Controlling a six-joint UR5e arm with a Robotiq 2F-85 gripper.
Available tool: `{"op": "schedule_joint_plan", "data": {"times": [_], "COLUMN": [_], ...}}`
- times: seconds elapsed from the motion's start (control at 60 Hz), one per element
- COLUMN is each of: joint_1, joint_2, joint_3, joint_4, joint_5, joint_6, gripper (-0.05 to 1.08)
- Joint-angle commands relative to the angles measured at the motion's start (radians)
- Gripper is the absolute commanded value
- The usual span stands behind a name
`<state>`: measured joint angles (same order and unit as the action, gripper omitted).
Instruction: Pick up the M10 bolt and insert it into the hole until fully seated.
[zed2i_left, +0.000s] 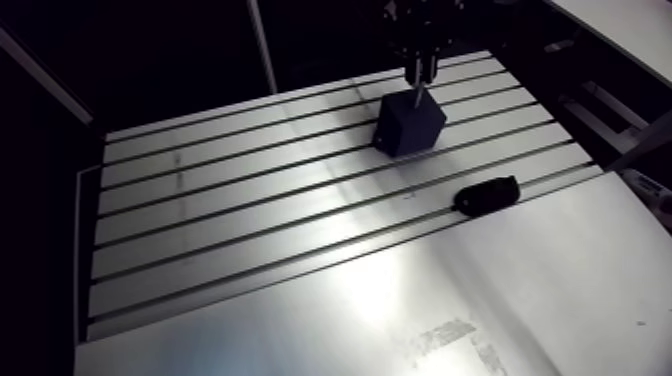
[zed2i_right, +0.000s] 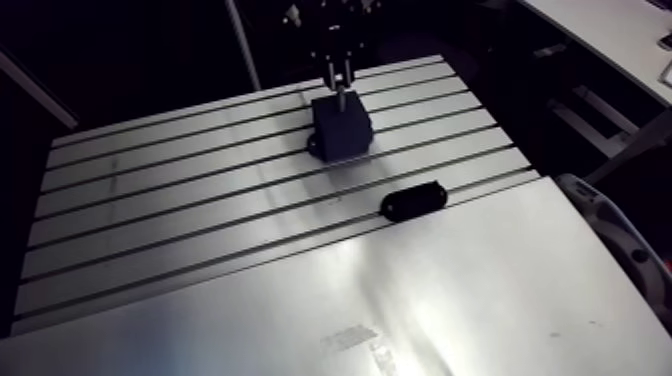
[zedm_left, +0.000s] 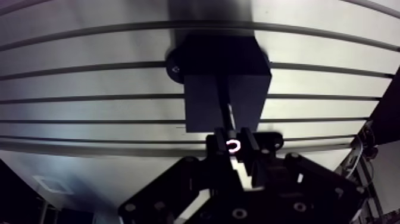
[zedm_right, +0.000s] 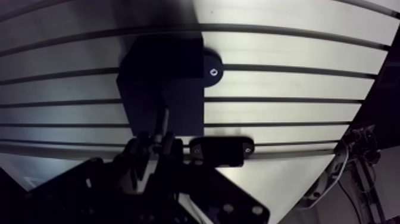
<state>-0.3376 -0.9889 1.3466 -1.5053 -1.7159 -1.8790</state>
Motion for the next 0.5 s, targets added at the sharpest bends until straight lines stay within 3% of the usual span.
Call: {"op": "schedule_joint_plan", "data": {"times": [0.017,0.5], "joint_1": [-0.001,-0.002], "joint_2": [0.000,-0.001], "joint_3": [0.008,0.024], "joint_4": [-0.008,-0.016], "joint_5": [0.000,0.000], "joint_6": [0.000,-0.001], "gripper": [1.07,1.05]}}
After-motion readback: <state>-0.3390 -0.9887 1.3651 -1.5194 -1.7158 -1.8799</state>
